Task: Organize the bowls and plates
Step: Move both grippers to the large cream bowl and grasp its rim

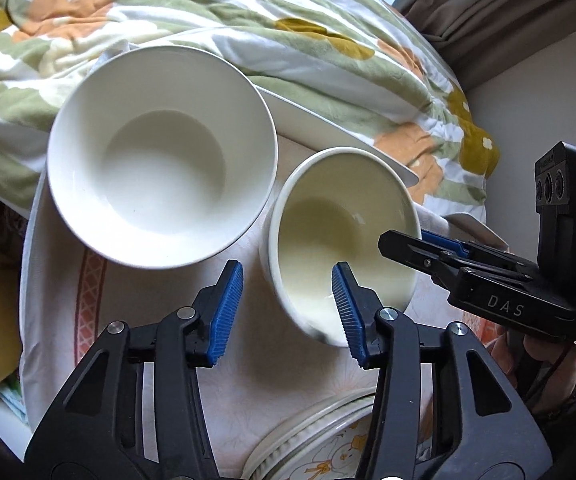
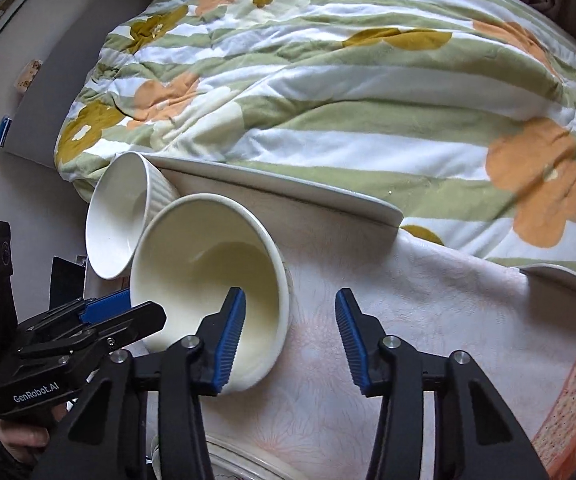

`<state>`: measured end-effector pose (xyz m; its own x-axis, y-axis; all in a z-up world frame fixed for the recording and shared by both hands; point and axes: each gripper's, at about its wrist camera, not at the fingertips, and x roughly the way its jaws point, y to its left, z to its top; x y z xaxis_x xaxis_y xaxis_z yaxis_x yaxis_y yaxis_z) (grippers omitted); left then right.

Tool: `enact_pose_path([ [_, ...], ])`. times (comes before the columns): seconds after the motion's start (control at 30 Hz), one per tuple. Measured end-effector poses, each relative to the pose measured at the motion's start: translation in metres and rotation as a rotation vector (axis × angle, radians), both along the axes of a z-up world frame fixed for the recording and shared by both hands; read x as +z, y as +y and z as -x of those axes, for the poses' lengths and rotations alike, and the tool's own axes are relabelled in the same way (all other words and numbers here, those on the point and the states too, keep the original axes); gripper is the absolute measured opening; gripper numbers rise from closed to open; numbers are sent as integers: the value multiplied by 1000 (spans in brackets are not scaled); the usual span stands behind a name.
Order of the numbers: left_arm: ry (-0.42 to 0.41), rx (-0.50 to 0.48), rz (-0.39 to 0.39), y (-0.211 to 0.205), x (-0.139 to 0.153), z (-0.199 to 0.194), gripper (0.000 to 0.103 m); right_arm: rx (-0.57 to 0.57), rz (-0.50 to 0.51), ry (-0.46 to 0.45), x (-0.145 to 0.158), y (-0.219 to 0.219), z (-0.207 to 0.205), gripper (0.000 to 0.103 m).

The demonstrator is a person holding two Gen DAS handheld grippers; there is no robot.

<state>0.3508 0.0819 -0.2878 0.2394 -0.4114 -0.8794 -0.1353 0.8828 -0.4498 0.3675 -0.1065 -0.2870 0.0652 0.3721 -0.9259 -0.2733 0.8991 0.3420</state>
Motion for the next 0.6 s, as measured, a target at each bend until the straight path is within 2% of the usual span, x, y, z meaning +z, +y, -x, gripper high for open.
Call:
enact_pose_path([
  [0.07, 5, 2, 3, 2, -4, -3, 41, 6, 4, 21, -5, 1, 0, 32],
  [0.13, 10, -3, 0, 2, -7, -5, 28, 15, -1, 33, -8, 3, 1, 22],
  [0.17, 14, -6, 2, 2, -9, -6, 18, 21, -3, 36, -9, 3, 2, 20],
  [0.2, 18, -7, -8, 3, -10, -6, 15, 25, -5, 37, -9, 4, 2, 15],
  [0.43, -2, -22, -49, -2, -6, -5, 14, 27, 9, 18, -8, 10, 4, 12],
  [0.6, -40, -37, -81, -6, 10, -4, 14, 17, 0, -3, -2, 8, 7, 12],
])
